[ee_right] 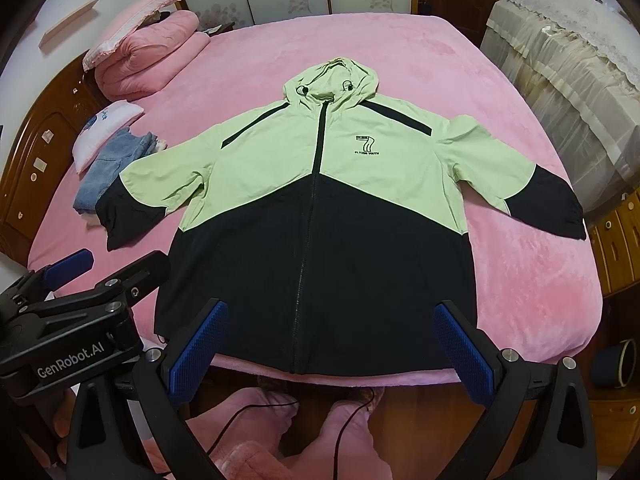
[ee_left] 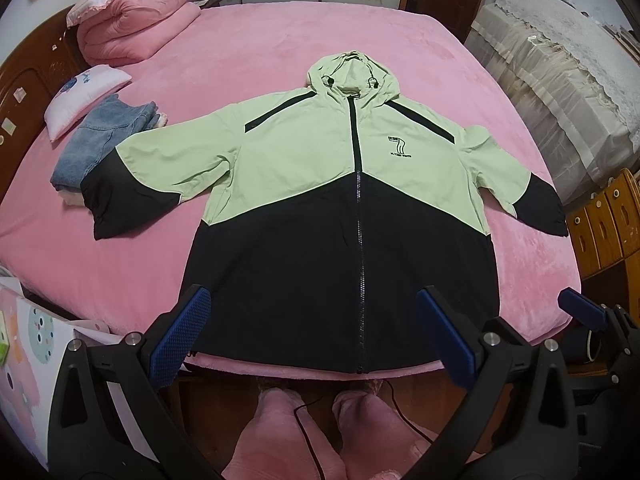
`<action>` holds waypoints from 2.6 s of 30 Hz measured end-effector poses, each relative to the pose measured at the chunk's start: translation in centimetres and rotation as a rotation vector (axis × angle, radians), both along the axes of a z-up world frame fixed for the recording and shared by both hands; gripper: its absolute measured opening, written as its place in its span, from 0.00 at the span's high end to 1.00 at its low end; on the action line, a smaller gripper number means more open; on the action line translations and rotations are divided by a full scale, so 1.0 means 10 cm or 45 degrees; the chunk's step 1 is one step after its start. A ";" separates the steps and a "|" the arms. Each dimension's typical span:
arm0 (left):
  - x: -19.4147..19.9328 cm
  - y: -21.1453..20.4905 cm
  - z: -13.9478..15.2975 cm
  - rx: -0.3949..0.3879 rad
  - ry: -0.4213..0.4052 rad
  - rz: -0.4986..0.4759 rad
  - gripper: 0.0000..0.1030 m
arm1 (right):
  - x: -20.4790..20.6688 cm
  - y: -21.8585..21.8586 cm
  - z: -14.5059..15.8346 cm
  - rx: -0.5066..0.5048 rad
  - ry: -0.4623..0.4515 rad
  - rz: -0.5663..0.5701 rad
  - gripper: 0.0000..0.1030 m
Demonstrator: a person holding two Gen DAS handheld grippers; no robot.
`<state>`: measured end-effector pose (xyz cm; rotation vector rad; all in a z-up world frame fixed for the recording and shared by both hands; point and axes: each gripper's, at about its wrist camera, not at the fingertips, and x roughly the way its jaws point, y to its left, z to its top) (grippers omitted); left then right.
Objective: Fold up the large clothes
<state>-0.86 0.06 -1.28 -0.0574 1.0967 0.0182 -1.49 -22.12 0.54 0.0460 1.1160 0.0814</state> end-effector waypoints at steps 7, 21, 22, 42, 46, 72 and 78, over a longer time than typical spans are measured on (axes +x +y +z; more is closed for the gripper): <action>-0.03 0.00 -0.01 -0.013 0.006 0.004 0.01 | -0.02 0.00 -0.01 -0.001 0.001 0.001 0.00; -0.06 -0.09 -0.06 -0.028 0.021 0.059 0.01 | -0.04 -0.08 -0.12 0.003 0.019 0.050 0.00; -0.06 -0.11 -0.06 -0.025 0.020 0.062 0.01 | -0.01 -0.09 -0.12 0.003 0.022 0.051 0.00; 0.14 -0.48 0.17 0.030 -0.081 0.083 0.01 | 0.42 -0.39 0.02 0.016 -0.025 0.092 0.00; 0.18 -0.46 0.22 0.004 -0.106 0.090 0.01 | 0.54 -0.45 0.04 0.014 -0.041 0.096 0.00; 0.58 3.01 -0.74 -0.416 0.072 0.753 0.01 | 1.51 1.55 0.01 0.206 -0.196 0.118 0.00; 0.72 4.18 -1.30 -0.443 0.180 0.946 0.04 | 1.95 2.56 -0.11 0.189 -0.168 0.012 0.00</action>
